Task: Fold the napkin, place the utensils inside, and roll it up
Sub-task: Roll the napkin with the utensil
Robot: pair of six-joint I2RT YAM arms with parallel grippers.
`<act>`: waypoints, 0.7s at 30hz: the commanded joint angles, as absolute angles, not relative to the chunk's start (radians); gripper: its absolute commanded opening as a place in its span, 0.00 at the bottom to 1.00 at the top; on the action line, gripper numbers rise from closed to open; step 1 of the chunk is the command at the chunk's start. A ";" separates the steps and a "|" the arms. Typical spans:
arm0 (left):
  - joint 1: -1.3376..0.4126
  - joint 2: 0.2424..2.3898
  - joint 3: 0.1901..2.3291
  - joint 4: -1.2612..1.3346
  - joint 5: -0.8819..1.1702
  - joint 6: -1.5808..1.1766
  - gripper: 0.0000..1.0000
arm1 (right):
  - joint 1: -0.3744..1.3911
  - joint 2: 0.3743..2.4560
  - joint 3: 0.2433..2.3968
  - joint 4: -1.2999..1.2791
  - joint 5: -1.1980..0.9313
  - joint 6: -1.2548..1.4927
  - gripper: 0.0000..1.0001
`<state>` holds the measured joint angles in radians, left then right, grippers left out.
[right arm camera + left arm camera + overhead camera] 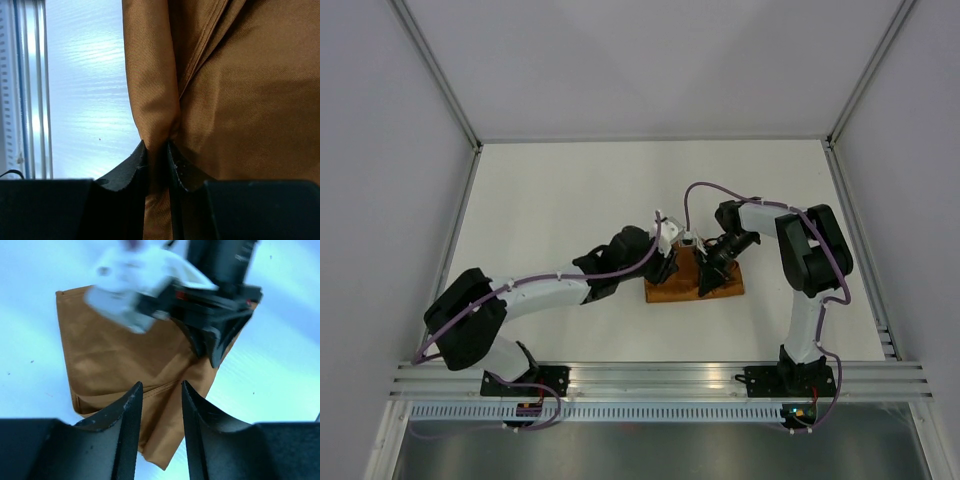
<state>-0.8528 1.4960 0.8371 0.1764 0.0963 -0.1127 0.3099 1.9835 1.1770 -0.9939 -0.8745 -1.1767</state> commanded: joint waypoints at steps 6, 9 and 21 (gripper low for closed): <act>-1.100 1.560 0.811 0.276 -0.129 0.253 0.46 | 0.302 2.082 1.169 -1.028 -0.756 -1.233 0.19; -1.143 1.618 0.844 0.255 -0.107 0.291 0.47 | 0.301 2.091 1.177 -1.028 -0.753 -1.226 0.19; -1.189 1.781 0.931 0.226 -0.049 0.353 0.47 | 0.301 2.132 1.209 -1.029 -0.747 -1.200 0.19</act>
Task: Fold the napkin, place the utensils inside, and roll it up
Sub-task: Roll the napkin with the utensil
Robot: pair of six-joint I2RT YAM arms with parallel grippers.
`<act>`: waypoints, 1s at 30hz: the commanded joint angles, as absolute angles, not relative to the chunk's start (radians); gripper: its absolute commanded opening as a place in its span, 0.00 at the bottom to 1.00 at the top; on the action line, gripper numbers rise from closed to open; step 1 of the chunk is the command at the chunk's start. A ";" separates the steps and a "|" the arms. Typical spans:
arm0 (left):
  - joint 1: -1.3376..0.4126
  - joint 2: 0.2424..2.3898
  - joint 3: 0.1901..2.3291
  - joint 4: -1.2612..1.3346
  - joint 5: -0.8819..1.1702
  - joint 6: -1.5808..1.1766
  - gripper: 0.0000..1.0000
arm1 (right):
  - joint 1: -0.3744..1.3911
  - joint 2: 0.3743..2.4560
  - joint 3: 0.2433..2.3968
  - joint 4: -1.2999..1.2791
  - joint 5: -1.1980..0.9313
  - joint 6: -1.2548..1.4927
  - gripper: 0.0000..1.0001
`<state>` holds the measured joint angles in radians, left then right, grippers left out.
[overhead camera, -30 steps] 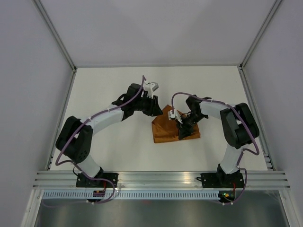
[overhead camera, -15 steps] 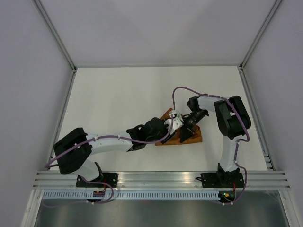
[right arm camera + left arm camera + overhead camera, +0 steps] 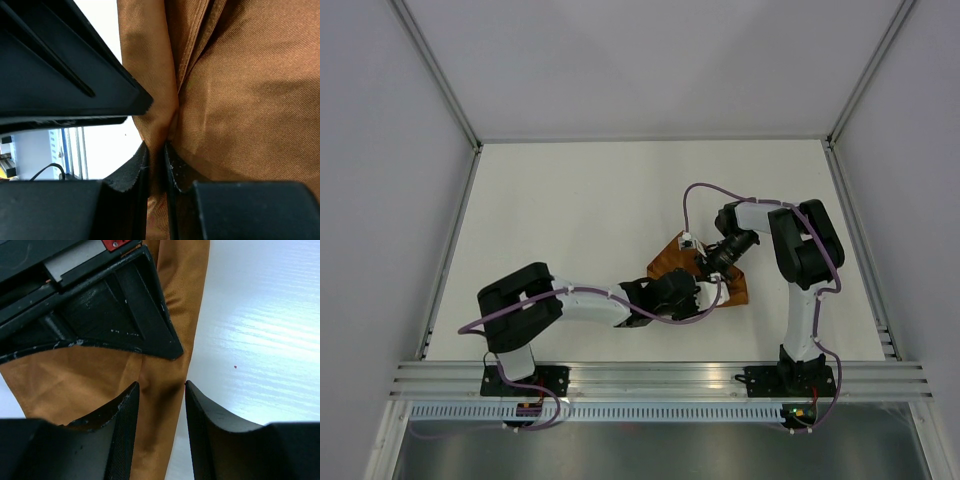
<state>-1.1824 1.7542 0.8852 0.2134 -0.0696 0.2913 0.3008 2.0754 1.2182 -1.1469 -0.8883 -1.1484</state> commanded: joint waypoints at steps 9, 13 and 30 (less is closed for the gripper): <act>-1.186 1.867 0.946 0.236 -0.060 0.371 0.47 | 0.301 2.143 1.218 -1.037 -0.744 -1.198 0.20; -1.177 1.890 0.954 0.218 -0.042 0.367 0.45 | 0.301 2.146 1.224 -1.045 -0.746 -1.200 0.20; -1.082 1.953 1.025 0.025 0.277 0.298 0.02 | 0.293 2.053 1.242 -1.049 -0.749 -1.164 0.50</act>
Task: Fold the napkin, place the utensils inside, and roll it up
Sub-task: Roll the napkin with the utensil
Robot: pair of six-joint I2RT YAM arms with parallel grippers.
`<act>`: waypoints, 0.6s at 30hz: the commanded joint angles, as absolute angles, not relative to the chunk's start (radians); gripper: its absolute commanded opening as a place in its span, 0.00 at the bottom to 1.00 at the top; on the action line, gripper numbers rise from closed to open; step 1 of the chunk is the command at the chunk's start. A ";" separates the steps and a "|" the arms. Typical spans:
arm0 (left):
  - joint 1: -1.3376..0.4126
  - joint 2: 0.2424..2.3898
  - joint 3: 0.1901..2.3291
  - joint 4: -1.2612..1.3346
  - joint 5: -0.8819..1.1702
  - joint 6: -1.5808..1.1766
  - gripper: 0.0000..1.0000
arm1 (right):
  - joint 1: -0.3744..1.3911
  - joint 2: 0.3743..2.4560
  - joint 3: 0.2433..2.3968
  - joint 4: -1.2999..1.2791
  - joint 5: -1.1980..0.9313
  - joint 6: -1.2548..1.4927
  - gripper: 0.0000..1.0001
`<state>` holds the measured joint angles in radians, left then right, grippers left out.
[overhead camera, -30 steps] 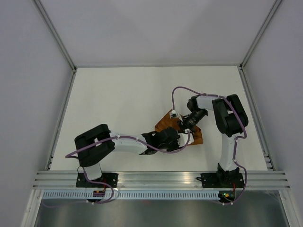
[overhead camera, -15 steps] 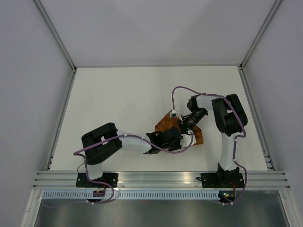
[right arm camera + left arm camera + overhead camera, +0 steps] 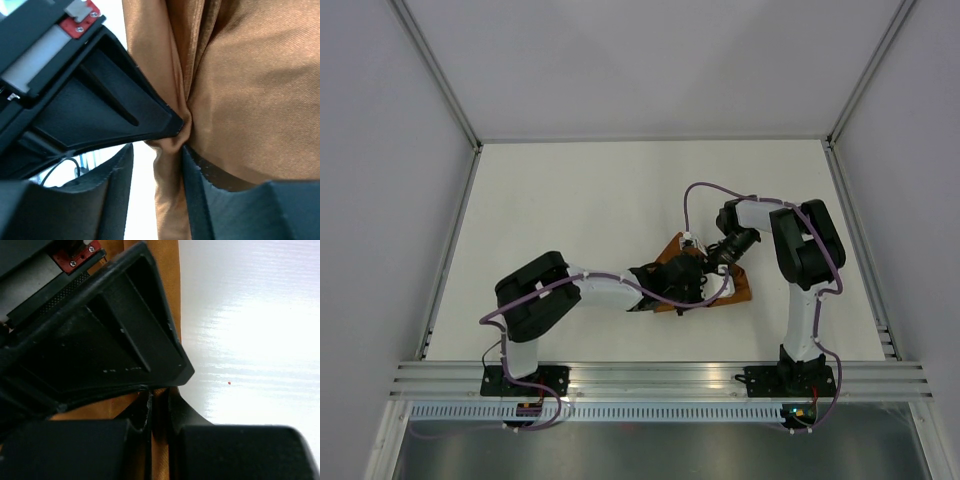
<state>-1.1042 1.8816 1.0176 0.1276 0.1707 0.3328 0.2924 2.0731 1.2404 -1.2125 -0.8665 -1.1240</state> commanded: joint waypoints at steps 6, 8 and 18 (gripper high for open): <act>-1.046 1.983 1.060 -0.041 0.376 0.268 0.02 | 0.249 1.950 1.264 -1.025 -0.778 -1.088 0.58; -1.034 1.990 1.069 -0.057 0.397 0.264 0.02 | 0.235 1.911 1.267 -1.006 -0.787 -1.050 0.60; -0.945 2.062 1.161 -0.152 0.605 0.189 0.02 | 0.135 1.761 1.258 -0.911 -0.819 -0.922 0.64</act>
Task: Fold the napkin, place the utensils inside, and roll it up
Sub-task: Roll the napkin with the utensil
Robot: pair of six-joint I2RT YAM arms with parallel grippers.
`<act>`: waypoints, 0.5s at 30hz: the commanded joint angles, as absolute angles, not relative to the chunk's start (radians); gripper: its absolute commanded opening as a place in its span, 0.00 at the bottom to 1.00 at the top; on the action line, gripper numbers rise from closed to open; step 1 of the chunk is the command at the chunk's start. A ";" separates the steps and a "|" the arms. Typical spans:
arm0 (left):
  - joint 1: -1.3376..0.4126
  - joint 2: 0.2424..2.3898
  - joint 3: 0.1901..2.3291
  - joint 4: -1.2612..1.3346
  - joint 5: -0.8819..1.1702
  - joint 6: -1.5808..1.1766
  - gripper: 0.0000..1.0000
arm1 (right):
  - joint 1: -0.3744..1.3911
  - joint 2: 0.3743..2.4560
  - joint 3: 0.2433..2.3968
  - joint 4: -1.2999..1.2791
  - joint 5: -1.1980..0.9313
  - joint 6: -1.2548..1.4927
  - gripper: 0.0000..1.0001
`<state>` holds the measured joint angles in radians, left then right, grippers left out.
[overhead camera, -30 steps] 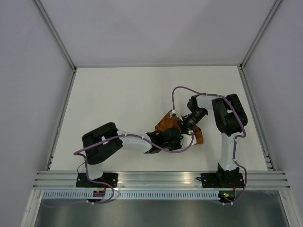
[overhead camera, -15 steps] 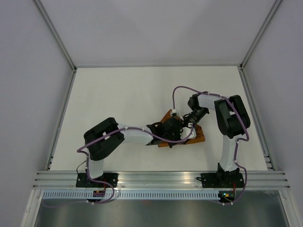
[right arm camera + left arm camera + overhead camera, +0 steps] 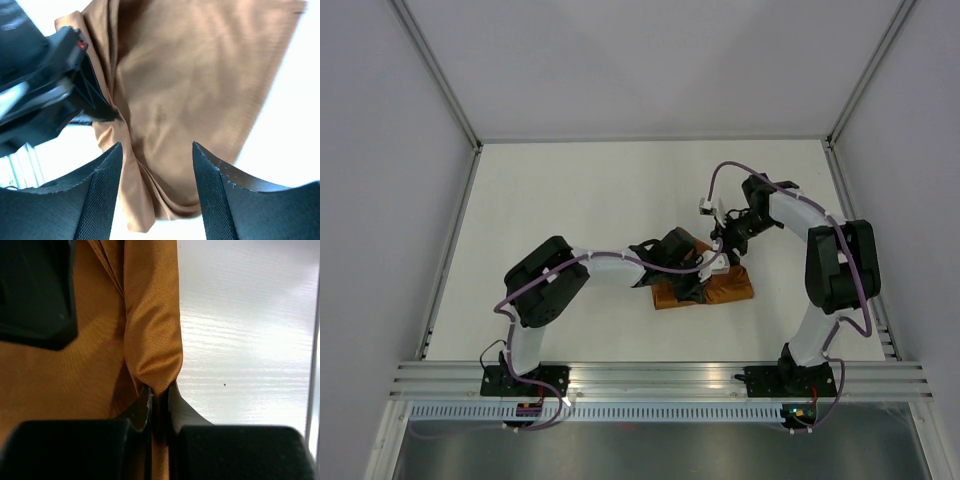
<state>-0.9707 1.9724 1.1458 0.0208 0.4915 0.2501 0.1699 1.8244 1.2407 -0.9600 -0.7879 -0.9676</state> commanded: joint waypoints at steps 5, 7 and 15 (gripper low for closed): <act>-0.868 2.146 1.256 -0.253 0.744 0.134 0.02 | 0.084 1.617 1.214 -0.913 -0.868 -0.948 0.63; -0.850 2.187 1.293 -0.285 0.801 0.111 0.02 | 0.072 1.510 1.131 -0.856 -0.861 -0.956 0.64; -0.790 2.295 1.391 -0.366 0.925 0.058 0.02 | 0.124 1.130 0.739 -0.580 -0.744 -0.934 0.70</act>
<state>-0.8017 2.2051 1.4044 -0.2012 0.9581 0.0818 0.0914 1.2125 0.8494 -0.7387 -0.7891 -0.9356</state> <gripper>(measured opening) 0.084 0.690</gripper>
